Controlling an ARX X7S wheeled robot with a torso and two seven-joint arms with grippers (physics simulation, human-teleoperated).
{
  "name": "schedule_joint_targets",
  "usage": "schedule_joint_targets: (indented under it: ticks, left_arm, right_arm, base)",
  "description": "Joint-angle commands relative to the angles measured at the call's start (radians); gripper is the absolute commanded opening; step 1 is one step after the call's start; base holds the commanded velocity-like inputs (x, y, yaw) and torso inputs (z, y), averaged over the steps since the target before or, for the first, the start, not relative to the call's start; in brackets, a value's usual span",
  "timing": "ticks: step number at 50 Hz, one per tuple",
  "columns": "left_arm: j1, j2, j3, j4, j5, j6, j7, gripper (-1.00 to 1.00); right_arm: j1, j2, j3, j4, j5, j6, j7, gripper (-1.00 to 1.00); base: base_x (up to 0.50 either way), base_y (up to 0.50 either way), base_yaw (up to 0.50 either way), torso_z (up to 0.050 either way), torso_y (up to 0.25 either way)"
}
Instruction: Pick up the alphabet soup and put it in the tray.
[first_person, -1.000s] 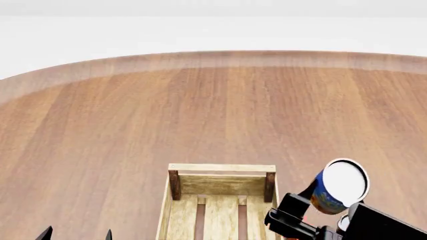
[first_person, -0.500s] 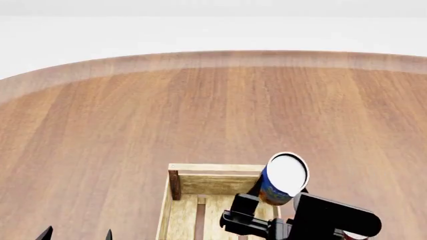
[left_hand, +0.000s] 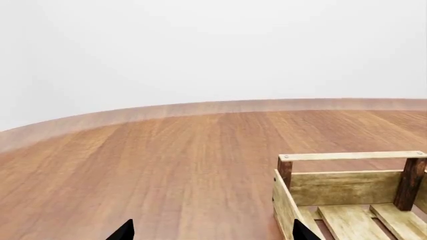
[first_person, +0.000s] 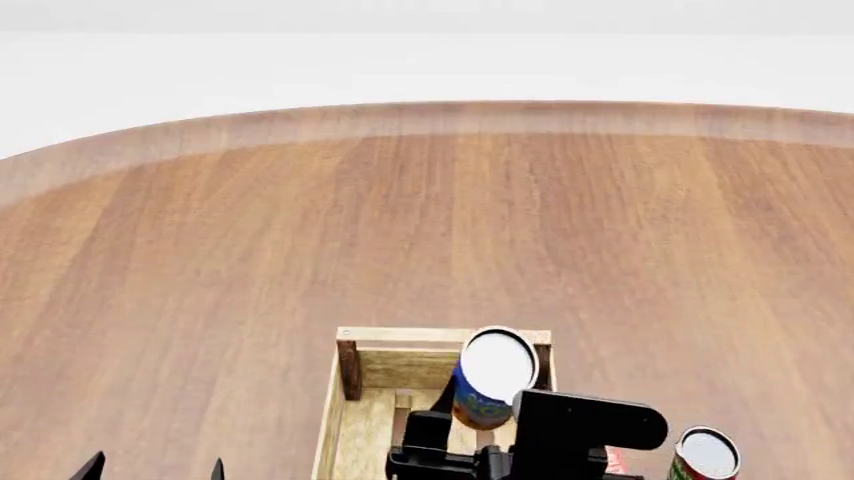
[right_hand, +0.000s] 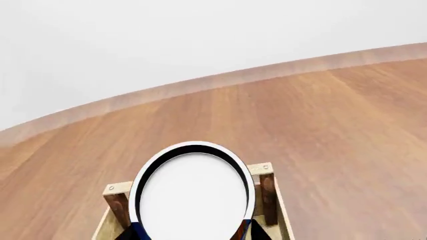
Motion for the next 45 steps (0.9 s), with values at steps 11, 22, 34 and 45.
schedule_joint_targets:
  ticks: [11, 22, 34, 45]
  left_arm:
    - [-0.004, -0.003, 0.005, -0.004, -0.006, 0.003, -0.004, 1.0]
    - [-0.004, -0.005, 0.008, -0.004, -0.008, 0.005, -0.006, 1.0]
    - [-0.004, -0.007, 0.011, -0.002, -0.01, 0.005, -0.009, 1.0]
    - [-0.004, -0.01, 0.013, -0.001, -0.012, 0.006, -0.011, 1.0]
  right_arm:
    - [0.062, -0.032, -0.04, 0.148, -0.012, -0.016, -0.085, -1.0]
    - [0.073, -0.042, -0.051, 0.199, -0.006, -0.003, -0.082, -1.0]
    - [0.091, -0.057, -0.07, 0.252, 0.003, 0.0, -0.098, -1.0]
    - [0.109, -0.069, -0.085, 0.317, 0.0, 0.002, -0.094, -1.0]
  base:
    - [0.0, 0.0, 0.0, 0.0, 0.001]
    - [0.0, 0.0, 0.0, 0.0, 0.0]
    - [0.0, 0.0, 0.0, 0.001, 0.001]
    - [0.0, 0.0, 0.0, 0.0, 0.001]
